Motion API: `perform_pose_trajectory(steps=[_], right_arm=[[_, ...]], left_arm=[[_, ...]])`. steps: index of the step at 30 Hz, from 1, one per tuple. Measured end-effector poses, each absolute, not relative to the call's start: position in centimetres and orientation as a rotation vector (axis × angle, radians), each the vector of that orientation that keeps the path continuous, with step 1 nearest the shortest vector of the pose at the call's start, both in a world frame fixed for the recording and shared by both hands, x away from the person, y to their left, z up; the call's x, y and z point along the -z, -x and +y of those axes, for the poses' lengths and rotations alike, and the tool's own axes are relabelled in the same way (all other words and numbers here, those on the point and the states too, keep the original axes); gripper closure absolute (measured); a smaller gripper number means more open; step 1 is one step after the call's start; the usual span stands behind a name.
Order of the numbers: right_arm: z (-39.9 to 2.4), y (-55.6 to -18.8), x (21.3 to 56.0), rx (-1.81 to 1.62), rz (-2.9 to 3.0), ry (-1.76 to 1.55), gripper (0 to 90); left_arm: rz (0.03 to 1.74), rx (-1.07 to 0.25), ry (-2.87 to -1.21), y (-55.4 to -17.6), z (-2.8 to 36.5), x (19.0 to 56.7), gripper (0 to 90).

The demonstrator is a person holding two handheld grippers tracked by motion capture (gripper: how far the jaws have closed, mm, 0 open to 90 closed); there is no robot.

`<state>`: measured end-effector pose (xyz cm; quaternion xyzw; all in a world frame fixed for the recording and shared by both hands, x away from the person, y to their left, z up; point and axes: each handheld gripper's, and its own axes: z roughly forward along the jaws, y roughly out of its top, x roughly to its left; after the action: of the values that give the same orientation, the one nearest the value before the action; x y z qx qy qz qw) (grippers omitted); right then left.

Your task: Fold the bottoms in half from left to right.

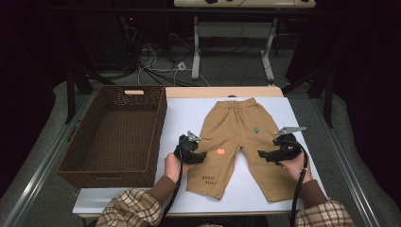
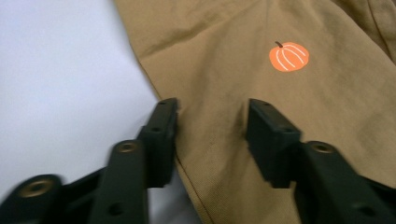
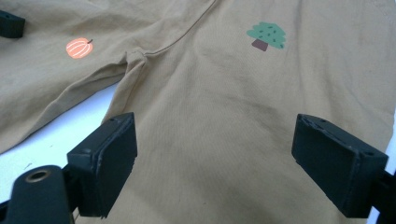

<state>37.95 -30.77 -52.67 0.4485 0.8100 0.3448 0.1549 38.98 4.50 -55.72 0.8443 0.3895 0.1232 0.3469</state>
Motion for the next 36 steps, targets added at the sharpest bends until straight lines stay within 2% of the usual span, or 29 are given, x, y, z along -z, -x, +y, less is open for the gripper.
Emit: perform_pose_trajectory(steps=[6, 10, 15, 36], right_arm=[[-30.8, -37.9, 52.6, -0.989, 2.320, -1.281, 13.9], [-30.8, -37.9, 52.6, -0.988, 2.319, -1.281, 14.0], [-30.8, -38.0, 52.5, -0.999, 2.312, -1.282, 13.8], [-30.9, -38.1, 52.0, -0.994, 2.282, -1.273, 14.3]], left_arm=[[0.983, -0.280, -2.171, -38.9, 4.5, 55.8, 80.6], [0.981, -0.270, -2.156, -38.8, 4.5, 55.9, 86.8], [0.968, -0.236, -2.112, -38.8, 4.8, 55.1, 87.5], [0.790, -0.282, -2.127, -37.3, 2.2, 52.2, 87.7]])
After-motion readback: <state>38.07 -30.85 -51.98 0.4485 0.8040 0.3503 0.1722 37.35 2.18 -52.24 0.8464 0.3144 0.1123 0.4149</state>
